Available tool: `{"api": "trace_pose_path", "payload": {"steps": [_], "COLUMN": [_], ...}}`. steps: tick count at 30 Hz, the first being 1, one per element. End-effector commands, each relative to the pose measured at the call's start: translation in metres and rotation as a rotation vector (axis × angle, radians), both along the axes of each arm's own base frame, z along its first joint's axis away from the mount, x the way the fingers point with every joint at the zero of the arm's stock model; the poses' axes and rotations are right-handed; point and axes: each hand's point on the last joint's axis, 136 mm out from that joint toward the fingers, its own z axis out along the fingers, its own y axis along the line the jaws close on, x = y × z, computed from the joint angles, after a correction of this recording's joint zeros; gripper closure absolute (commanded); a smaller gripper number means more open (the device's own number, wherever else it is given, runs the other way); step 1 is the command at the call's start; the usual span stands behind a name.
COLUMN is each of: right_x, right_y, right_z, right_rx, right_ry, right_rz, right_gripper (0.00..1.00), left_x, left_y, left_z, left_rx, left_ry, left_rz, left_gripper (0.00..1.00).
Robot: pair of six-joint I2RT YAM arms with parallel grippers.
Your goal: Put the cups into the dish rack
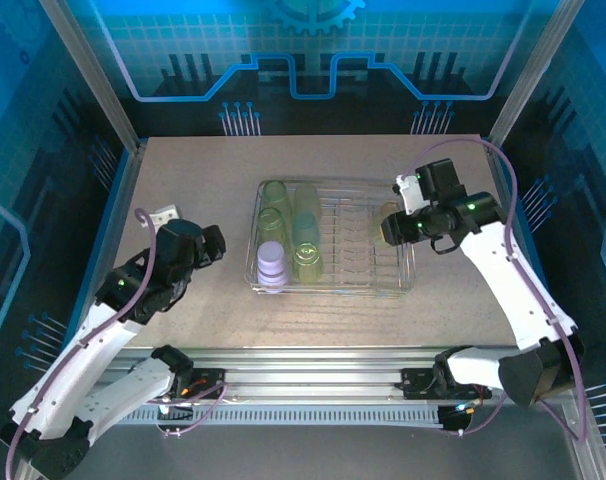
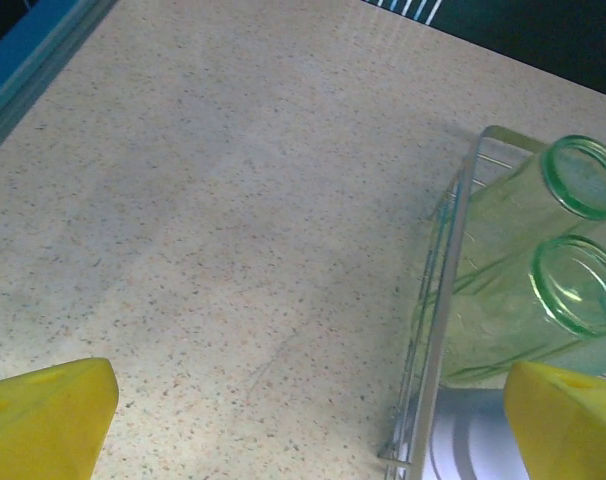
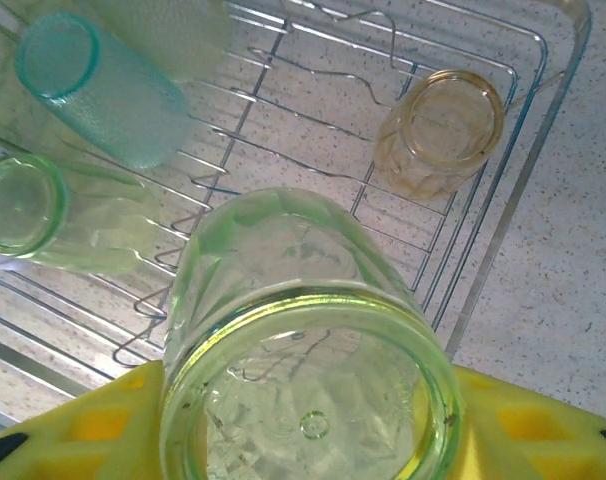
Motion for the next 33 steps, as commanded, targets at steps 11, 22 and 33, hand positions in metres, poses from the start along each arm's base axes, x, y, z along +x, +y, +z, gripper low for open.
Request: {"api": "trace_pose_path", "payload": {"steps": [11, 22, 33], "right_x": [0.019, 0.038, 0.049], "right_y": [-0.006, -0.005, -0.009], "right_z": [-0.040, -0.072, -0.100], "right_rx": [-0.214, -0.266, -0.334], "right_ry": [0.044, 0.052, 0.075], "right_rz": [0.050, 0.064, 0.083], "right_gripper": [0.73, 0.71, 0.65], "left_x": [-0.021, -0.030, -0.031], "left_y": [0.044, 0.056, 0.059], "left_z": [-0.010, -0.014, -0.015], "left_rx": [0.060, 0.065, 0.064], "left_ry": [-0.005, 0.018, 0.006], "left_rz": [0.208, 0.267, 0.275], "left_gripper": [0.01, 0.01, 0.01]}}
